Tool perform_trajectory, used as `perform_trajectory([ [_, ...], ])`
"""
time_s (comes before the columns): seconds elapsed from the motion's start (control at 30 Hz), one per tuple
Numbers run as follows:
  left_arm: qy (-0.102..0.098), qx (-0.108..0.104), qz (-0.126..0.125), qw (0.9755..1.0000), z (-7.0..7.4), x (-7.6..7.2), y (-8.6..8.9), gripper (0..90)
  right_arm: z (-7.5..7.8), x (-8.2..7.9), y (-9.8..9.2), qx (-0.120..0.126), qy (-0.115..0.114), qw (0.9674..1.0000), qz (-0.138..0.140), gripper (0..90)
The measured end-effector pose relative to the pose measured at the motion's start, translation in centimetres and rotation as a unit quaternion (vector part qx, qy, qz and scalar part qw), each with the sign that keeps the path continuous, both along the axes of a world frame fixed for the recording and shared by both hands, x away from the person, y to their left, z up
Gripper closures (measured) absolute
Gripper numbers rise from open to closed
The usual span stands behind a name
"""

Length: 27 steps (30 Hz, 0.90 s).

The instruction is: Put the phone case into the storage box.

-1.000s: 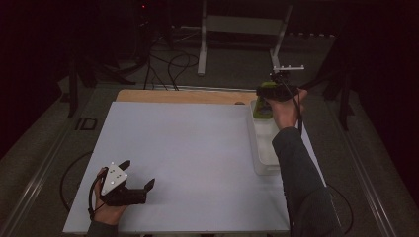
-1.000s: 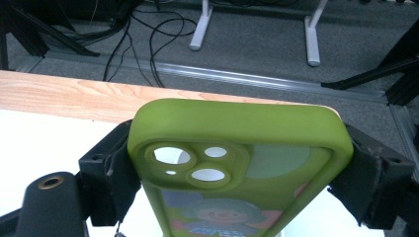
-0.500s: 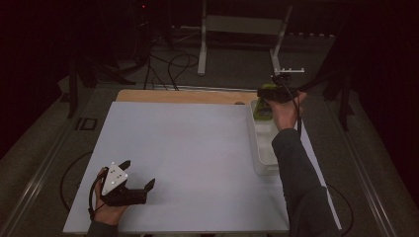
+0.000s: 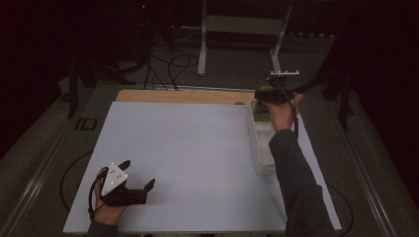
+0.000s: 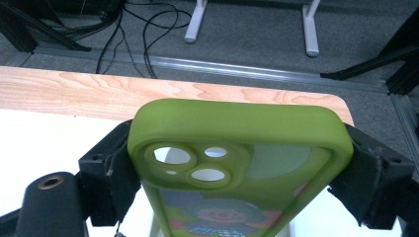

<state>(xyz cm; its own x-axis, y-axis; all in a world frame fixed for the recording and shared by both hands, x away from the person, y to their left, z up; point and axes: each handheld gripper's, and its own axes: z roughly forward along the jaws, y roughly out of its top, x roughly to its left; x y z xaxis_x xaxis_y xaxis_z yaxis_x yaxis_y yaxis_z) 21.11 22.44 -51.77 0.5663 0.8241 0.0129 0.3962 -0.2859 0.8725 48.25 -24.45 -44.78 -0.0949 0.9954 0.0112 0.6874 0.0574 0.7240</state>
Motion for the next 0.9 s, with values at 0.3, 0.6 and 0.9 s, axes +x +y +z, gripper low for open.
perform_trajectory([
  [0.3,-0.001,0.000,0.000,1.0000,0.0,0.0,0.0,0.0,-0.5,0.1,0.0,0.000,0.004,1.0000,-0.002,15.3],
  [0.6,-0.002,0.002,-0.001,1.0000,0.0,0.0,-0.1,0.0,-0.7,0.1,0.0,-0.001,0.005,1.0000,0.002,15.2],
  [0.9,-0.001,0.002,-0.002,1.0000,0.0,0.0,-0.1,0.0,-1.7,0.2,0.0,-0.005,0.012,0.9999,-0.001,15.2],
])
